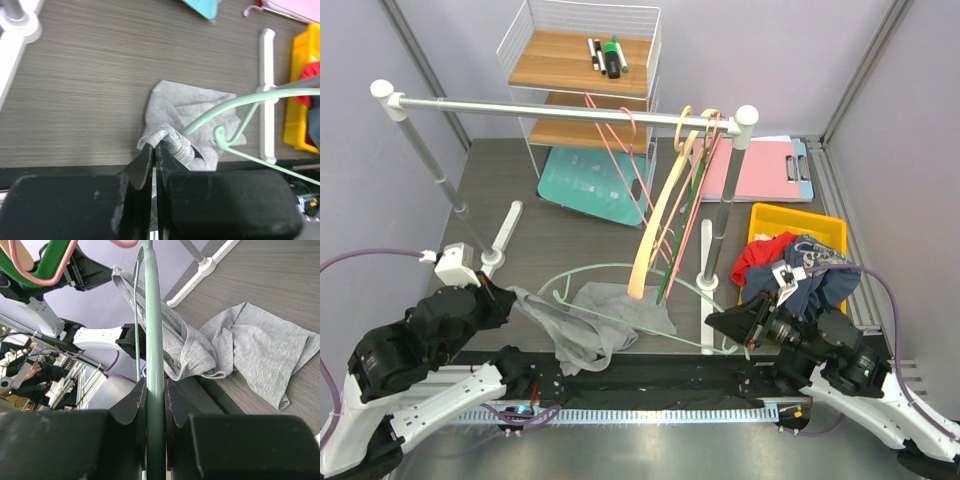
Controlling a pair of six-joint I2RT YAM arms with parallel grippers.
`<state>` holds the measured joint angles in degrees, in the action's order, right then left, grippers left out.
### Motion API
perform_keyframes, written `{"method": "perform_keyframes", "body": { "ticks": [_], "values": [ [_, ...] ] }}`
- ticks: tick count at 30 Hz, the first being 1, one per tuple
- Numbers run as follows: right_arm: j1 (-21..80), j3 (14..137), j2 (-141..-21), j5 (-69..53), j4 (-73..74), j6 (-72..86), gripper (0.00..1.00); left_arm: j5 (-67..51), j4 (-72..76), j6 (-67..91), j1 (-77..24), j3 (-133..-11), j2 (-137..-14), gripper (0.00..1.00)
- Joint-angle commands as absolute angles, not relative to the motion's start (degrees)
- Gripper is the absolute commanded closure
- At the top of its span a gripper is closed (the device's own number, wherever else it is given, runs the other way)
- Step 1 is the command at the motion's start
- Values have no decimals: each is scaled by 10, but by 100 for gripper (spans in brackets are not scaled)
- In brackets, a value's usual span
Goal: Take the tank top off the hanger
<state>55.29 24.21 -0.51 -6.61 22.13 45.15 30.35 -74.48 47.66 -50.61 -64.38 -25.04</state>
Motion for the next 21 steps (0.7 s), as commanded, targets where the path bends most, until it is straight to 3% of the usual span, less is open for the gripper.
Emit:
{"method": "perform_keyframes", "body": {
  "ticks": [1,21],
  "values": [
    [552,263,-17,-51,149,455,99,361,-779,514,-508,-636,-253,100],
    [551,301,-220,-94,21,393,99,316,-748,531,-508,-604,-233,100]
  ]
}}
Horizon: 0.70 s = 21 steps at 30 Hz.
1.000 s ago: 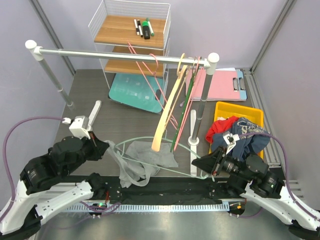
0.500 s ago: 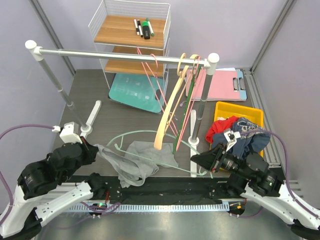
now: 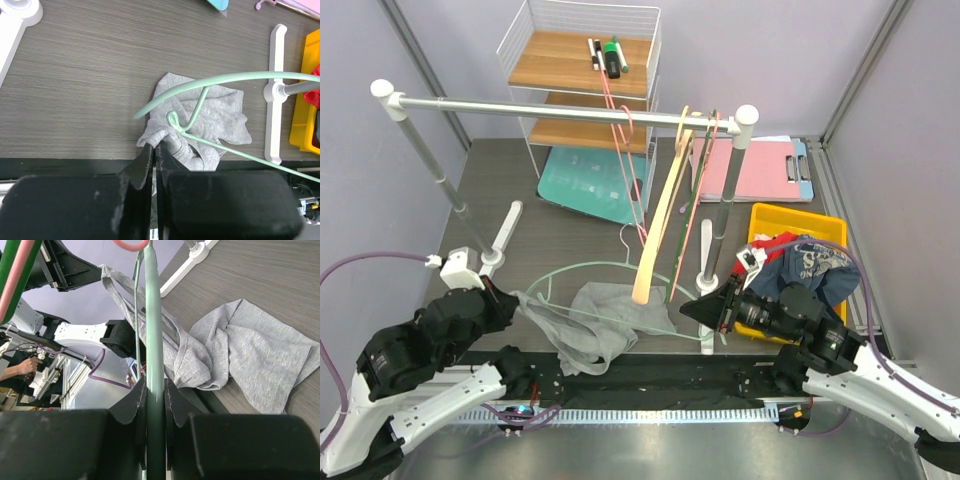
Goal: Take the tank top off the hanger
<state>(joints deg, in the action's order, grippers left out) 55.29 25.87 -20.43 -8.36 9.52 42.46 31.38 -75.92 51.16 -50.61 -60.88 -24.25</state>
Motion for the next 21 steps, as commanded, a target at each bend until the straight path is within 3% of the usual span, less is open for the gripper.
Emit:
{"method": "perform_keyframes", "body": {
  "ticks": [1,21],
  "values": [
    [552,310,-230,-97,18,384,99,316,-749,530,-508,-603,-231,100],
    [551,361,-320,-142,10,355,99,334,-766,526,-508,-629,-220,100]
  ]
}}
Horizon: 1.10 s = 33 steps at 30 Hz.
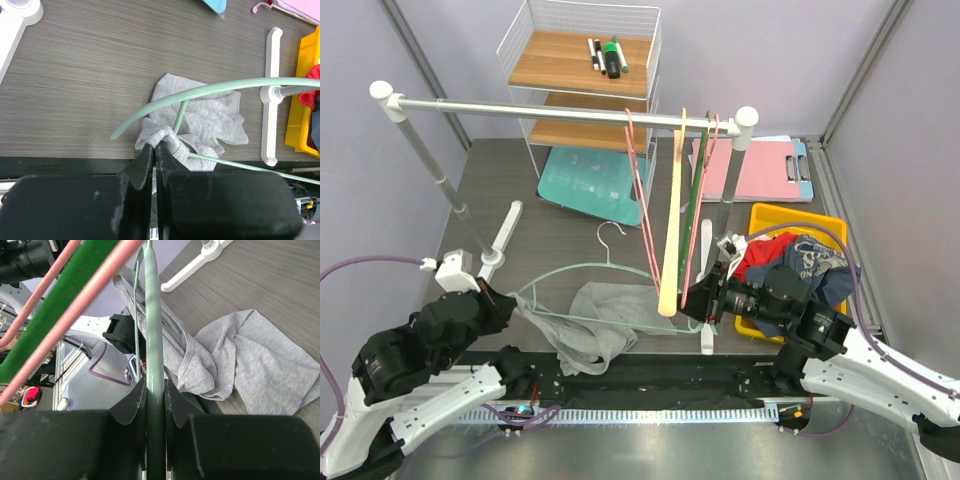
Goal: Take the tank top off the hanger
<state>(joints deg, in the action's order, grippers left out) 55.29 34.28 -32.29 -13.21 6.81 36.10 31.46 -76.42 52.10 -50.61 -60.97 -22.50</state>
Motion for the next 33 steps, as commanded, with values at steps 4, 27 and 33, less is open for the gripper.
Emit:
{"method": "perform_keyframes", "body": {
  "ticks": [4,27,33],
  "values": [
    [552,351,-308,-135,18,357,99,337,-766,526,-508,-631,-222,100],
    [552,358,-196,-29,166,341,99,343,-749,548,-508,-612,-248,100],
    [553,375,-171,-18,194,334,99,336,-730,520,-508,-611,-255,57]
  ]
}}
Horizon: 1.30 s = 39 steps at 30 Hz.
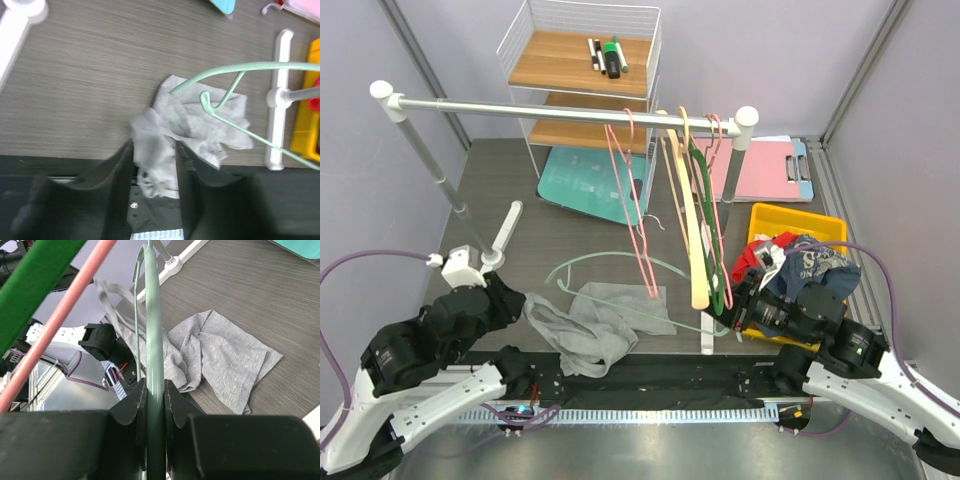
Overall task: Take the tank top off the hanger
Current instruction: Remove the tank top from the hanger, then place the hanger at the clothesline.
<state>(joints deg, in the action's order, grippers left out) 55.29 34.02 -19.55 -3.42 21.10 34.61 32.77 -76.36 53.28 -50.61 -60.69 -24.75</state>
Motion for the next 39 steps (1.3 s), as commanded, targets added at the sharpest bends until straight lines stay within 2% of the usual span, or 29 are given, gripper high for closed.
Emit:
{"method": "perform_keyframes", "body": {
  "ticks": [1,2,3,6,13,19,25,28,32,33,35,36,38,39],
  "values": [
    [553,376,-165,-18,197,334,99,334,-725,513,-508,-616,-251,52],
    [552,376,-156,-17,200,334,99,332,-721,507,-508,-620,-251,48],
    [552,376,-150,-17,206,334,99,330,-714,502,-508,-623,-251,38],
    [552,376,-137,-27,214,335,99,307,-689,462,-508,-637,-255,25],
    [552,381,-126,-75,231,346,99,52,-546,324,-508,-646,-288,19],
    [552,364,-91,-129,238,364,99,-25,-537,273,-508,-655,-337,12],
    [552,341,-59,-160,243,383,99,-236,-512,247,-508,-636,-390,12],
    [552,339,-56,-162,247,385,99,-331,-474,256,-508,-615,-401,19],
    [552,338,-56,-161,244,385,99,-365,-456,263,-508,-601,-403,31],
    [552,338,-55,-160,242,385,99,-363,-459,264,-508,-602,-405,40],
    [552,336,-55,-157,240,385,99,-353,-467,265,-508,-602,-406,47],
    [553,334,-54,-157,237,387,99,-350,-470,266,-508,-604,-407,57],
    [552,332,-54,-156,236,387,99,-332,-477,269,-508,-606,-408,68],
    [551,330,-56,-156,236,388,99,-324,-482,272,-508,-606,-406,78]
  ]
}}
